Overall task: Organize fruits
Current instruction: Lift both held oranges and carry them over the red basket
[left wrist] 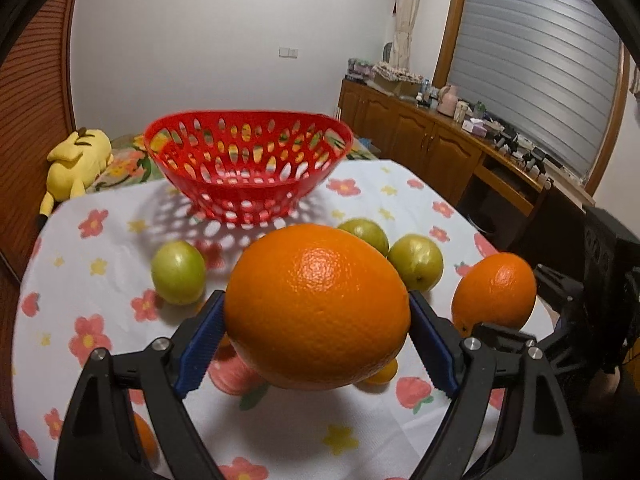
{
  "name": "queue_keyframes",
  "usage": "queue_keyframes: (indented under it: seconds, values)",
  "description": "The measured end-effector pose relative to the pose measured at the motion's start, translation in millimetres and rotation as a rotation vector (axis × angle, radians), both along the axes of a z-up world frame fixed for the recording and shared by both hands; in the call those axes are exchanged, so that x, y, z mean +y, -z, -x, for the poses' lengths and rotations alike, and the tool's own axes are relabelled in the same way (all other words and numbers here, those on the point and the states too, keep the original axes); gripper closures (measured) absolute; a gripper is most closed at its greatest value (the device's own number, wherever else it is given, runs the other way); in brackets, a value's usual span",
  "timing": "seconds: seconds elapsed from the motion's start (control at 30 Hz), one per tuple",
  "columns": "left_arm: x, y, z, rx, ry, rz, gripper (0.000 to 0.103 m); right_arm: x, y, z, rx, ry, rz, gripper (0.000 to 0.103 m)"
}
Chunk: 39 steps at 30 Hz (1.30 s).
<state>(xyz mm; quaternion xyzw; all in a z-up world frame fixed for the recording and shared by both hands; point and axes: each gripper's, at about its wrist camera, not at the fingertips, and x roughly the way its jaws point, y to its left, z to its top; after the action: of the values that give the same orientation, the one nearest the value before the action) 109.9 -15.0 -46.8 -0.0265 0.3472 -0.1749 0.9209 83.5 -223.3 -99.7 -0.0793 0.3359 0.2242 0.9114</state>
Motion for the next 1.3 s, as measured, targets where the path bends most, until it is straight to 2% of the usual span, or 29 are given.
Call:
queue_keyframes:
  seconds: [0.3, 0.63, 1.0, 1.3]
  values:
    - [13.8, -28.6, 2.9, -0.068, -0.015, 0.007, 0.016, 14.4, -50.3, -12.8, -0.079, -0.062, 0.002, 0.006]
    - [36.6, -48.5, -9.9, -0.113, -0.040, 0.013, 0.016, 35.7, -88.6, -37.5, -0.117, -0.106, 0.015, 0.006]
    - [63.7, -47.5, -47.3, -0.099, -0.078, 0.023, 0.016, 76.8, -97.8, -97.3, -0.087, -0.172, 0.063, 0.006]
    - [72.5, -52.0, -77.2, -0.090, -0.088, 0.012, 0.016, 111.4, -93.0, -149.4, -0.033, -0.228, 0.121, 0.006]
